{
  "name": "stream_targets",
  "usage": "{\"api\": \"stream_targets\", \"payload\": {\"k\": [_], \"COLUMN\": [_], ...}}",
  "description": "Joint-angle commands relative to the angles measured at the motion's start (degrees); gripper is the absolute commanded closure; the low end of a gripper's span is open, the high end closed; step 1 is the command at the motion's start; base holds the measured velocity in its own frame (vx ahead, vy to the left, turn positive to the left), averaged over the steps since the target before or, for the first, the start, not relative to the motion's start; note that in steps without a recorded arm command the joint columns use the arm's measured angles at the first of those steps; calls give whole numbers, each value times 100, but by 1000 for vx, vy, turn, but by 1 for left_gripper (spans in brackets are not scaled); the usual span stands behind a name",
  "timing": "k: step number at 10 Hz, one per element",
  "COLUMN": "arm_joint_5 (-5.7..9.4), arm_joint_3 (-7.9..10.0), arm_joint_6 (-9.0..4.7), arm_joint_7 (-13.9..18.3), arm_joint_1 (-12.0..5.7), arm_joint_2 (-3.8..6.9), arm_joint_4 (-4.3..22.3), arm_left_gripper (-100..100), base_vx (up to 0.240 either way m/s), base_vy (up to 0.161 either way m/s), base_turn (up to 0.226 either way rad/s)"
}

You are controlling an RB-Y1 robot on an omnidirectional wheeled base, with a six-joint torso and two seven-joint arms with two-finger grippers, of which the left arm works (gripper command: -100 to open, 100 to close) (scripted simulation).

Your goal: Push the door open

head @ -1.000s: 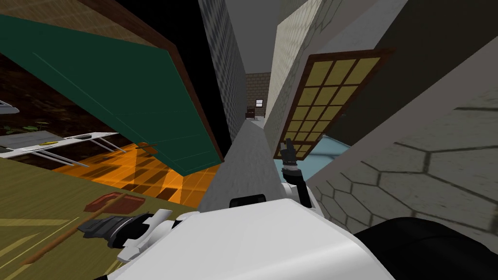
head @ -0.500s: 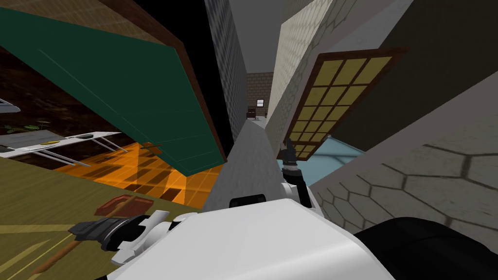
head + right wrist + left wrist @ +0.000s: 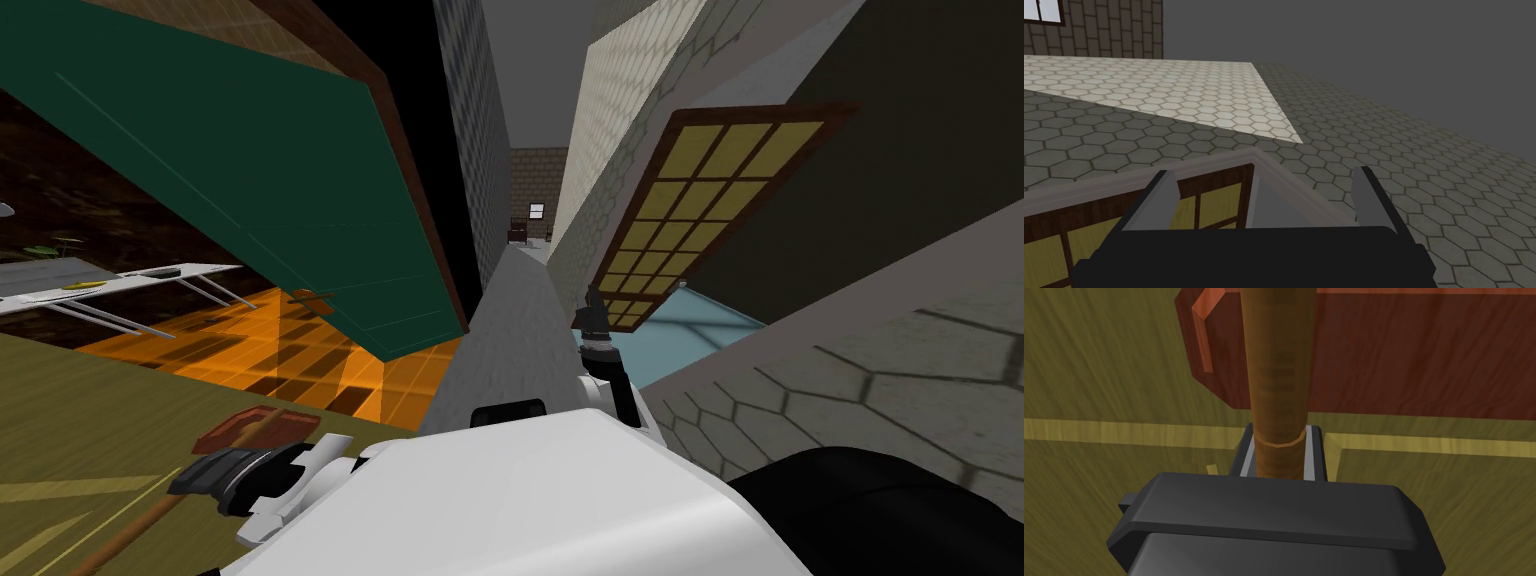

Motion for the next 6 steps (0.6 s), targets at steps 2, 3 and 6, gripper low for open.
{"api": "stream_targets", "payload": {"k": [2,3,6], "arm_joint_5": [-2,-2,-14], "arm_joint_3": [-2,-2,179], "arm_joint_6": [-16,-16,12], "arm_joint_7": [-4,-4,-2], "arm_joint_1": [-2,-2,-34], "arm_joint_2": [7,7,129], "arm_joint_4": [-16,-16,-59], "arm_left_gripper": [100,100,100], "base_vx": [-3,0,43], "base_vy": [-7,0,71], "base_turn": [-2,0,4]}}
